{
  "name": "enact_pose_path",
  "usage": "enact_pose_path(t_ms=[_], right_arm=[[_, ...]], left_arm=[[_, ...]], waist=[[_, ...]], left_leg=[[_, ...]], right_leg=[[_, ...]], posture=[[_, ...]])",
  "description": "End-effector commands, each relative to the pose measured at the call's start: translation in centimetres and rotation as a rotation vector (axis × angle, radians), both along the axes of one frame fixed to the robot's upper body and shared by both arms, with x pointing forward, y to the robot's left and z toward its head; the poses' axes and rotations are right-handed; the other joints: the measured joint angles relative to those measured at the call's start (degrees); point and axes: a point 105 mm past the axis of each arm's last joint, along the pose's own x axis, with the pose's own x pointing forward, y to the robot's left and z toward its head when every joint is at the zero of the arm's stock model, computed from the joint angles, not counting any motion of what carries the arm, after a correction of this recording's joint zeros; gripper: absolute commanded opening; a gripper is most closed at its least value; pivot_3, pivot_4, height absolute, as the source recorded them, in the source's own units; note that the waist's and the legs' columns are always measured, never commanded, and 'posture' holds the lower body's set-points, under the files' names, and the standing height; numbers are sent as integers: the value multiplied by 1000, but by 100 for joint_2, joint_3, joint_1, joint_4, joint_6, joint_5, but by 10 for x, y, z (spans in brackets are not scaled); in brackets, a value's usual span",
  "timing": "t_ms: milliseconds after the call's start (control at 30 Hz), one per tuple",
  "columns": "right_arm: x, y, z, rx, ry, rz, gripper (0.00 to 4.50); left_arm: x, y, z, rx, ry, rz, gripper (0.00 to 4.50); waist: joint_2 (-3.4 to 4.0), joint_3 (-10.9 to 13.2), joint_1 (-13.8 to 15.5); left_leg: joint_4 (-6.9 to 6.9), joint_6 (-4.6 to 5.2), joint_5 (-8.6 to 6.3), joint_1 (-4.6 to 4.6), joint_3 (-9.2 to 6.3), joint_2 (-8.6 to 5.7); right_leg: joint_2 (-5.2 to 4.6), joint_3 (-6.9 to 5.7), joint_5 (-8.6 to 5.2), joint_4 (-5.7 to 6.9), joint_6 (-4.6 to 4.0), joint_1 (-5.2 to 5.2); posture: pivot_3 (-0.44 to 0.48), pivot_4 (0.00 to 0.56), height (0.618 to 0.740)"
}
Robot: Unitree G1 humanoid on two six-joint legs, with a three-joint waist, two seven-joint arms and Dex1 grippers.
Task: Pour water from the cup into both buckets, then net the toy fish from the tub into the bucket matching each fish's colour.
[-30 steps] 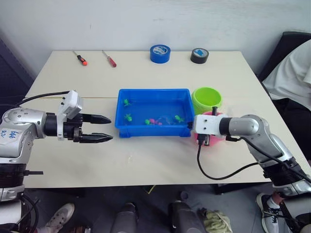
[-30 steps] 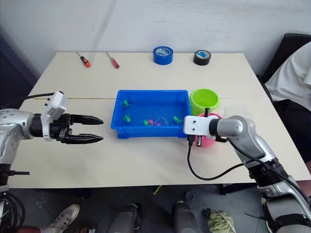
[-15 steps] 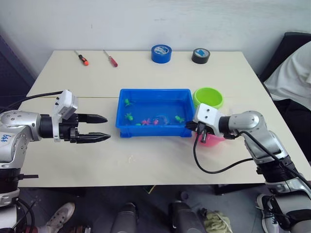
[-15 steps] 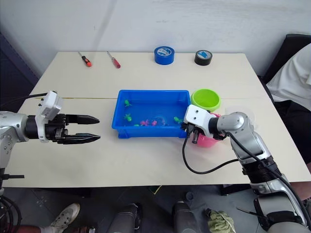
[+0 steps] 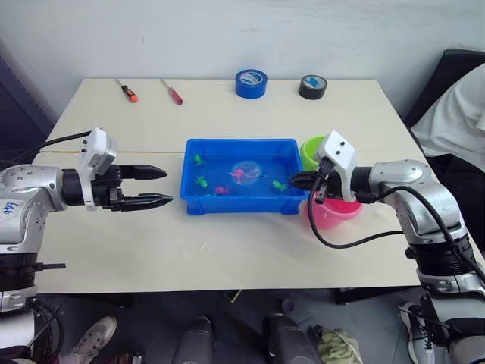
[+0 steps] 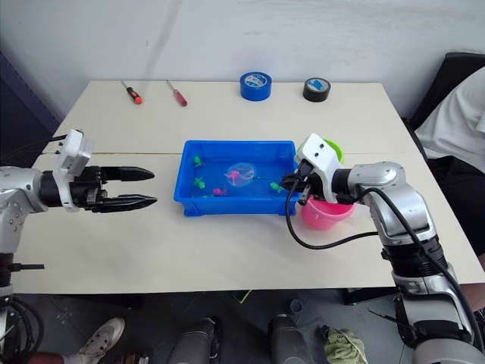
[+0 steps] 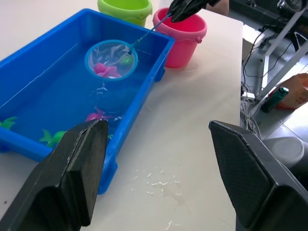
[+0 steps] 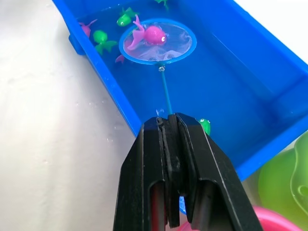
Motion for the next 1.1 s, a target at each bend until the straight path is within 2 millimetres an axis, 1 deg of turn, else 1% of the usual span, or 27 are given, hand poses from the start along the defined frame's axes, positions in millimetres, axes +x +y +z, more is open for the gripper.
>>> enact_pose_path(t_ms=[33, 367, 467, 533, 633, 667, 767, 800, 833, 900, 933, 1000, 1100], right_arm=[[-3, 1, 17, 16, -57, 6, 0], [-4, 0, 19, 39, -56, -4, 0], [-5, -3, 22, 58, -62, -15, 0], [-6, -8, 28, 72, -74, -31, 0], [-12, -29, 46, 99, -110, -96, 0], [-15, -40, 51, 100, -122, -129, 0], [-25, -62, 59, 104, -138, -210, 0], [-28, -67, 61, 106, -139, -229, 0], [-32, -73, 62, 103, -142, -254, 0], [-51, -102, 59, 85, -147, -370, 0], [-58, -111, 59, 78, -148, -406, 0], [-69, -118, 55, 69, -146, -449, 0], [-84, -127, 50, 57, -138, -506, 0]], left_arm=[[2, 3, 13, 6, -69, 5, 3686], [6, 3, 15, 17, -85, -2, 3686], [9, 2, 16, 18, -93, -11, 3686], [12, 0, 18, 16, -100, -26, 3686], [21, -10, 21, 6, -116, -69, 3686], [25, -14, 22, 2, -120, -87, 3686], [33, -22, 24, -3, -127, -124, 3686], [36, -24, 25, -4, -128, -133, 3686], [38, -26, 25, -6, -129, -144, 3686], [46, -37, 27, -12, -130, -189, 3686], [49, -41, 27, -13, -130, -205, 3686], [53, -46, 28, -14, -129, -228, 3686], [59, -53, 28, -13, -128, -259, 3686]], waist=[[0, 0, -2], [0, 0, 3], [0, 0, 2], [0, 0, 8], [1, 1, 38], [1, 1, 45], [1, 1, 62], [1, 1, 60], [1, 1, 57], [1, 1, 63], [1, 1, 93], [2, 1, 112], [2, 1, 57]], left_leg=[[-2, 0, 0, 0, 0, 0], [-5, 0, 0, -1, 1, 0], [-6, 0, 0, 0, 1, 0], [-8, 0, 0, -1, 1, 0], [-6, 0, 0, -5, -1, -4], [-3, 0, 0, -13, -2, -7], [10, 4, -2, -44, -13, -9], [11, 4, -3, -48, -14, -12], [10, 6, -4, -48, -13, -14], [10, 7, -4, -50, -10, -18], [9, 8, -5, -51, -5, -23], [10, 8, -5, -55, 6, -23], [16, 7, -5, -49, 22, -21]], right_leg=[[0, 0, 0, 0, 0, -2], [0, 0, 0, -2, 0, -3], [0, 0, 0, -3, 0, -3], [1, 0, 0, -4, 0, -3], [-1, -4, 0, -6, 0, -4], [-2, -12, 0, -8, 0, -5], [-4, -25, 1, -15, 2, -17], [-5, -25, 1, -17, 3, -16], [-6, -23, 2, -17, 3, -17], [-5, -24, 2, -19, 3, -17], [-1, -27, 2, -20, 4, -16], [6, -31, 2, -23, 4, -16], [15, -22, 3, -17, 6, -17]], posture=[[0, 150, 734], [0, 150, 734], [0, 150, 734], [0, 150, 734], [0, 150, 734], [0, 150, 734], [0, 150, 734], [0, 150, 734], [0, 150, 734], [0, 150, 734], [0, 150, 734], [0, 150, 734], [0, 150, 734]])
